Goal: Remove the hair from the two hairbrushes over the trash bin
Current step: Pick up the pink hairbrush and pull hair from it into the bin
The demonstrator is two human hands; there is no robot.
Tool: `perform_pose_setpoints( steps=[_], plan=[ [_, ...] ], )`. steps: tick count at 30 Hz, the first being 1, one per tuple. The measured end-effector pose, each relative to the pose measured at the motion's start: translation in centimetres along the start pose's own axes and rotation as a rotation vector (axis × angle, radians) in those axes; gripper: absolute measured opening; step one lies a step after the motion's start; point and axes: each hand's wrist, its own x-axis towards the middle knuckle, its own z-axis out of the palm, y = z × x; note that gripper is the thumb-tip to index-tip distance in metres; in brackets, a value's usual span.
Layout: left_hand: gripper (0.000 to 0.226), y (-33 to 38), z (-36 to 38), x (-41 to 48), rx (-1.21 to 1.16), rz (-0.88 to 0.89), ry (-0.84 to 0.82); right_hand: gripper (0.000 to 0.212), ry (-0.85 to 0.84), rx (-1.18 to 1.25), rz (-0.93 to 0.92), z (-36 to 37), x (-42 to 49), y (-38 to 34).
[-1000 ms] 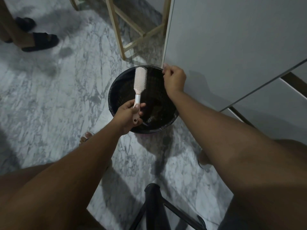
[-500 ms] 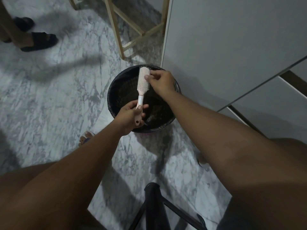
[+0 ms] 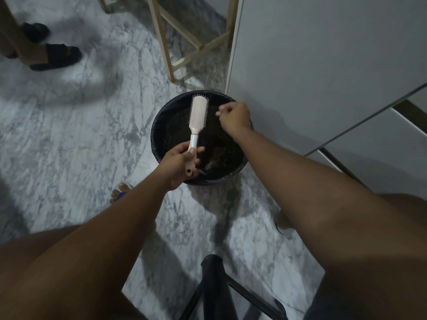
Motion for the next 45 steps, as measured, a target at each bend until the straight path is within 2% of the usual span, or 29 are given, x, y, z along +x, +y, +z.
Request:
perform_pose_setpoints(
  steps=[1,3,4,5,9,14,20,26,28,30,35,38,42,45],
  plan=[
    [0.028,0.1,0.1,-0.1,0.011,0.0,-0.002,0.024,-0.033,0.051,0.038,0.3,-0.1,0.1],
    [0.029,0.1,0.1,-0.1,0.032,-0.002,-0.011,0.052,-0.079,0.153,0.063,0.7,-0.5,-0.2],
    [0.03,0.0,0.1,-0.2,0.045,-0.006,-0.019,0.065,-0.096,0.161,0.037,0.9,-0.7,-0.6],
    [0.031,0.0,0.1,-0.2,0.059,-0.011,-0.026,0.07,-0.102,0.144,-0.005,1.1,-0.7,-0.9],
    [0.033,-0.2,0.2,-0.2,0.08,-0.022,-0.041,0.046,-0.023,0.058,-0.125,1.0,-0.5,-1.6],
    [0.034,-0.4,0.1,-0.1,0.064,-0.015,-0.049,0.019,0.039,-0.088,-0.145,0.5,0.3,-2.1],
    [0.034,-0.2,-0.6,0.0,-0.025,-0.001,-0.033,0.022,0.078,0.243,0.073,0.0,1.4,-2.6],
    [0.033,0.3,-0.2,0.3,-0.021,0.001,-0.012,0.02,-0.223,0.193,0.0,-0.3,-1.8,-0.6],
    [0.032,0.5,0.1,0.4,-0.01,-0.004,-0.02,0.031,-0.265,0.123,-0.051,-0.1,-2.6,0.0],
    [0.031,0.6,0.6,0.3,0.002,-0.011,-0.029,0.041,-0.23,0.066,-0.081,0.2,-2.8,0.4],
    [0.031,0.8,1.2,0.3,0.004,-0.018,-0.036,0.017,-0.185,-0.016,-0.151,-0.1,-2.3,0.2],
    [0.032,0.7,0.7,0.5,-0.016,-0.02,-0.031,0.013,-0.176,0.02,-0.107,-0.3,-1.3,-0.2],
    [0.033,0.5,0.1,0.4,-0.032,-0.018,-0.012,0.024,0.025,0.154,-0.024,-0.7,0.8,0.0],
    [0.032,0.5,0.0,0.2,-0.01,-0.025,-0.024,0.017,-0.068,0.119,0.017,-0.5,0.8,0.1]
  ],
)
